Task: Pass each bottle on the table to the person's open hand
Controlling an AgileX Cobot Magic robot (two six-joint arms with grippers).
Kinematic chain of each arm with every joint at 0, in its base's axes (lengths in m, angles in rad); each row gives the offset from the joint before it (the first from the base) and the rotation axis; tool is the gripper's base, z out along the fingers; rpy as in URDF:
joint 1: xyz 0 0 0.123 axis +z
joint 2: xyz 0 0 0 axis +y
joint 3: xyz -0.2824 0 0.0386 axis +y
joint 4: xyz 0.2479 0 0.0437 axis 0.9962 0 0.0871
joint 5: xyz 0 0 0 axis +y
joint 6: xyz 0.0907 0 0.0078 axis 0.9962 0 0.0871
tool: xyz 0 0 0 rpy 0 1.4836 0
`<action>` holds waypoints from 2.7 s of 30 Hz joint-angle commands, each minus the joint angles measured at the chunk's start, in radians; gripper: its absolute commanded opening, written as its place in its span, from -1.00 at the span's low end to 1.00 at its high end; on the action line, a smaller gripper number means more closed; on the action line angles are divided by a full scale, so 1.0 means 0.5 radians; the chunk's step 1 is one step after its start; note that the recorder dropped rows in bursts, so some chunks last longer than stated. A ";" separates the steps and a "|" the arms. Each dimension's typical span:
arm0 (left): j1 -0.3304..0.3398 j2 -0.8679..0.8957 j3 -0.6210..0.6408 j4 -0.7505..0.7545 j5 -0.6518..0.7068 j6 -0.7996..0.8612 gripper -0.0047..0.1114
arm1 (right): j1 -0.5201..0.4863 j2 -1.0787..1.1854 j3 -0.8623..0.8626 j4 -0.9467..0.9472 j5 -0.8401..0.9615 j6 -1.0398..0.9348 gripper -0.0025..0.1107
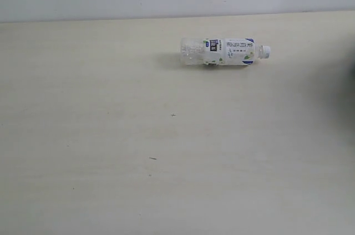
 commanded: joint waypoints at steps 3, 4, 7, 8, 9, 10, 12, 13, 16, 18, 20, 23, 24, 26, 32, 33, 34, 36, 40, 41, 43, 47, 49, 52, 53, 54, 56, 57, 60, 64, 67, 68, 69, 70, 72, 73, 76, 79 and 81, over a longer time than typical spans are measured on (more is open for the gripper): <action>0.007 -0.010 0.006 0.006 -0.013 -0.006 -0.88 | -0.006 -0.010 -0.003 0.000 -0.011 0.008 -0.93; 0.007 -0.010 0.006 0.006 -0.013 -0.006 -0.88 | -0.006 -0.010 -0.003 0.000 -0.011 0.008 -0.93; 0.007 -0.010 0.006 0.006 -0.013 -0.006 -0.88 | -0.006 -0.010 -0.003 0.000 -0.011 0.008 -0.93; 0.007 -0.010 0.006 0.006 -0.013 -0.006 -0.88 | -0.006 -0.010 -0.003 0.000 -0.011 0.008 -0.93; 0.007 -0.010 0.006 0.006 -0.013 -0.006 -0.88 | -0.006 -0.010 -0.003 0.000 -0.011 0.008 -0.93; 0.007 -0.010 0.006 0.006 -0.013 -0.006 -0.88 | -0.006 -0.010 -0.003 0.000 -0.011 0.008 -0.93; 0.007 -0.010 0.006 0.006 -0.013 -0.006 -0.88 | -0.006 -0.010 -0.003 0.000 -0.011 0.008 -0.93; 0.007 -0.010 0.006 0.006 -0.013 -0.006 -0.88 | -0.006 -0.010 -0.003 0.000 -0.011 0.008 -0.93; 0.007 -0.010 0.006 0.006 -0.013 -0.006 -0.88 | -0.006 -0.010 -0.003 0.004 -0.011 0.008 -0.93; 0.007 -0.010 0.006 0.006 -0.013 -0.006 -0.88 | -0.006 -0.010 -0.003 0.004 -0.011 0.008 -0.93; 0.007 -0.010 0.006 0.006 -0.013 -0.006 -0.88 | -0.006 -0.010 -0.003 0.004 -0.011 0.008 -0.93; 0.007 -0.010 0.006 0.006 -0.013 -0.006 -0.88 | -0.006 -0.010 -0.003 0.004 -0.011 0.008 -0.93; 0.007 -0.010 0.006 0.006 -0.013 -0.006 -0.88 | -0.006 -0.010 -0.003 0.004 -0.011 0.008 -0.93; 0.007 -0.010 0.006 0.006 -0.013 -0.006 -0.88 | -0.006 -0.010 -0.003 0.004 -0.011 0.008 -0.93; 0.007 -0.010 0.006 0.006 -0.013 -0.006 -0.88 | -0.006 -0.010 -0.003 0.004 -0.011 0.008 -0.93; 0.007 -0.010 0.006 0.006 -0.013 -0.006 -0.88 | -0.006 -0.010 -0.003 0.004 -0.011 0.008 -0.93; 0.007 -0.010 0.006 0.006 -0.013 -0.006 -0.88 | -0.006 -0.010 -0.003 0.004 -0.011 0.008 -0.93; 0.007 -0.010 0.006 0.006 -0.013 -0.006 -0.88 | -0.006 -0.010 -0.003 0.004 -0.011 0.008 -0.93; 0.007 -0.010 0.006 0.006 -0.013 -0.006 -0.88 | -0.006 -0.010 -0.003 0.004 -0.011 0.008 -0.93; 0.007 -0.010 0.006 0.006 -0.013 -0.006 -0.88 | -0.006 -0.010 -0.003 0.004 -0.017 0.008 -0.93; 0.007 -0.010 0.006 0.006 -0.013 -0.006 -0.88 | -0.006 -0.010 -0.003 0.004 -0.017 0.008 -0.93; 0.007 -0.010 0.006 0.006 -0.013 -0.006 -0.88 | -0.006 -0.010 -0.003 -0.008 0.027 0.008 -0.93; 0.007 -0.010 0.006 0.006 -0.013 -0.006 -0.88 | -0.006 -0.010 -0.003 -0.061 -0.069 0.018 -0.93; 0.007 -0.010 0.006 0.006 -0.013 -0.006 -0.88 | -0.006 -0.010 -0.003 -0.115 -0.333 0.255 -0.93; 0.007 -0.010 0.006 0.006 -0.013 -0.006 -0.88 | -0.006 -0.010 -0.003 -0.183 -0.421 0.323 -0.93; 0.007 -0.010 0.006 0.006 -0.013 -0.006 -0.88 | -0.006 0.053 -0.003 -0.277 -0.468 0.364 -0.93; 0.007 -0.010 0.006 0.006 -0.013 -0.006 -0.88 | -0.006 0.263 -0.003 -0.485 -0.485 0.414 -0.93; 0.007 -0.010 0.006 0.006 -0.013 -0.006 -0.88 | -0.006 0.417 -0.003 -0.594 -0.485 0.423 -0.93; 0.007 -0.010 0.006 0.006 -0.013 -0.006 -0.88 | -0.006 0.941 -0.040 -0.803 -0.511 0.430 -0.93; 0.007 -0.010 0.006 0.006 -0.013 -0.006 -0.88 | -0.006 1.779 -0.294 -1.062 -0.478 0.378 -0.93; 0.007 -0.010 0.006 0.006 -0.013 -0.006 -0.88 | -0.011 2.329 -0.625 -1.178 -0.408 0.279 -0.93; 0.007 -0.010 0.006 0.006 -0.013 -0.006 -0.88 | -0.022 2.509 -0.739 -1.188 -0.375 0.235 -0.93; 0.007 -0.010 0.006 0.006 -0.013 -0.006 -0.88 | -0.031 2.647 -0.891 -1.179 -0.347 0.180 -0.93; 0.007 -0.010 0.006 0.006 -0.013 -0.006 -0.88 | -0.059 2.844 -1.051 -1.138 -0.293 0.079 -0.95; 0.007 -0.010 0.006 0.006 -0.013 -0.006 -0.88 | -0.110 3.115 -1.382 -1.002 -0.212 -0.130 -0.96; 0.007 -0.010 0.006 0.006 -0.013 -0.006 -0.88 | -0.142 3.250 -1.540 -0.892 -0.174 -0.275 -0.96; 0.007 -0.010 0.006 0.006 -0.013 -0.006 -0.88 | -0.229 3.557 -1.903 -0.578 -0.115 -0.802 -0.96; 0.007 -0.010 0.006 0.006 -0.013 -0.006 -0.88 | -0.288 3.778 -2.120 -0.336 -0.123 -1.334 -0.96; 0.007 -0.010 0.006 0.006 -0.013 -0.006 -0.88 | -0.309 3.880 -2.207 -0.251 -0.168 -1.579 -0.96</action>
